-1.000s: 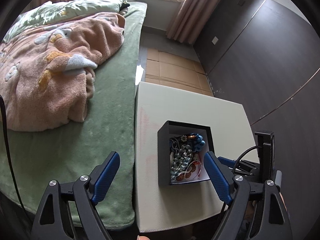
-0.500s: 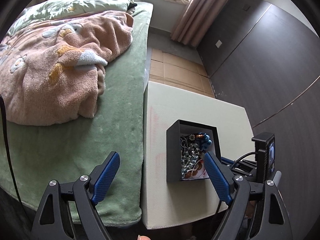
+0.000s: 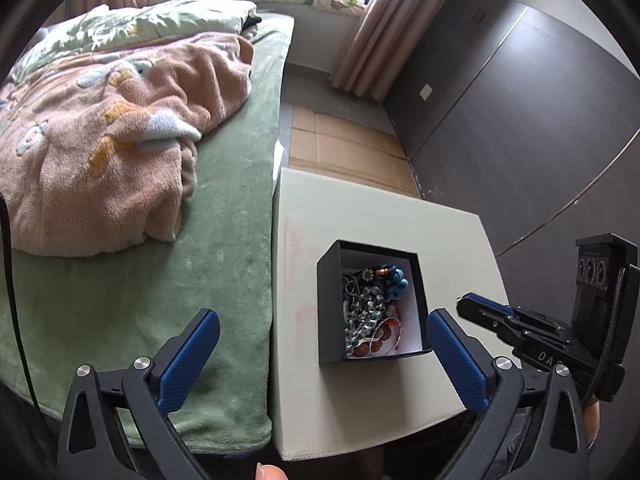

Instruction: Organize jewelry

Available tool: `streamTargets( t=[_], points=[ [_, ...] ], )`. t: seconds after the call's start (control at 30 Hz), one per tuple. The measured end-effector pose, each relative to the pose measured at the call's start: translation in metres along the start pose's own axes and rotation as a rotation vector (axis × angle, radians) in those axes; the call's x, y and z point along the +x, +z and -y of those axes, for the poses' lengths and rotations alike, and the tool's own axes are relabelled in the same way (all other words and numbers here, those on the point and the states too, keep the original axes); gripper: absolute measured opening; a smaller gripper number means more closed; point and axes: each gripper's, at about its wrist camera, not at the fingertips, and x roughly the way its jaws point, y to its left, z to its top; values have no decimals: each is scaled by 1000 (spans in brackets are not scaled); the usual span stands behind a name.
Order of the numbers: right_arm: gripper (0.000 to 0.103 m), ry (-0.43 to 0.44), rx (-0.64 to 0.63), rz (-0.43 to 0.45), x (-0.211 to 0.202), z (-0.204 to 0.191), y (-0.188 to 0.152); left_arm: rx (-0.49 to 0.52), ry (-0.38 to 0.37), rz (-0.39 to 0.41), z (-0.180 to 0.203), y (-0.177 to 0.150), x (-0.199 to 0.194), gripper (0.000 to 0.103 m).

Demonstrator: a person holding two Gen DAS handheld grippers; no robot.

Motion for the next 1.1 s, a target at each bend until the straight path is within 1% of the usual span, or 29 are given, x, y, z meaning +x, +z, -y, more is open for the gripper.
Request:
streamTargets(
  t=[0.07,0.13,0.17,0.2,0.27,0.33,0.37,0.4,0.43,0.53,0.73,0.83,1.0,1.1],
  points=[
    [16,45,-3,-1,0,-10,1,-7,-4,16,1,0,-5,103],
    [34,47,-3,2,-1,-15,-1,-19,-18,38,3,-1,-12,103],
    [54,36,-4,11,-3,-16,-2,-23,-38,49,4,-2,-16,103],
    [70,29,1,19,-5,-15,-3,-26,-55,64,5,-4,-20,103],
    [79,17,14,31,-12,-13,-5,-28,-69,94,9,-8,-27,103],
    [79,12,26,45,-21,-13,-7,-30,-90,115,12,-12,-32,103],
    [85,11,33,55,-28,-12,-9,-30,-94,125,14,-14,-35,103],
    [96,10,37,67,-34,-12,-12,-28,-97,136,16,-17,-38,103],
    [102,16,38,81,-41,-12,-17,-24,-98,145,18,-19,-40,103],
    [103,22,61,113,-61,-10,-35,1,-112,168,25,-28,-48,103],
    [103,-5,110,190,-101,-6,-72,59,-135,163,45,-49,-63,103],
    [103,-30,114,212,-117,-11,-86,85,-138,182,54,-61,-77,103],
    [103,-33,115,242,-143,-21,-113,121,-152,199,70,-79,-98,103],
    [103,-59,125,259,-156,-22,-126,149,-162,209,80,-90,-110,103]
  ],
)
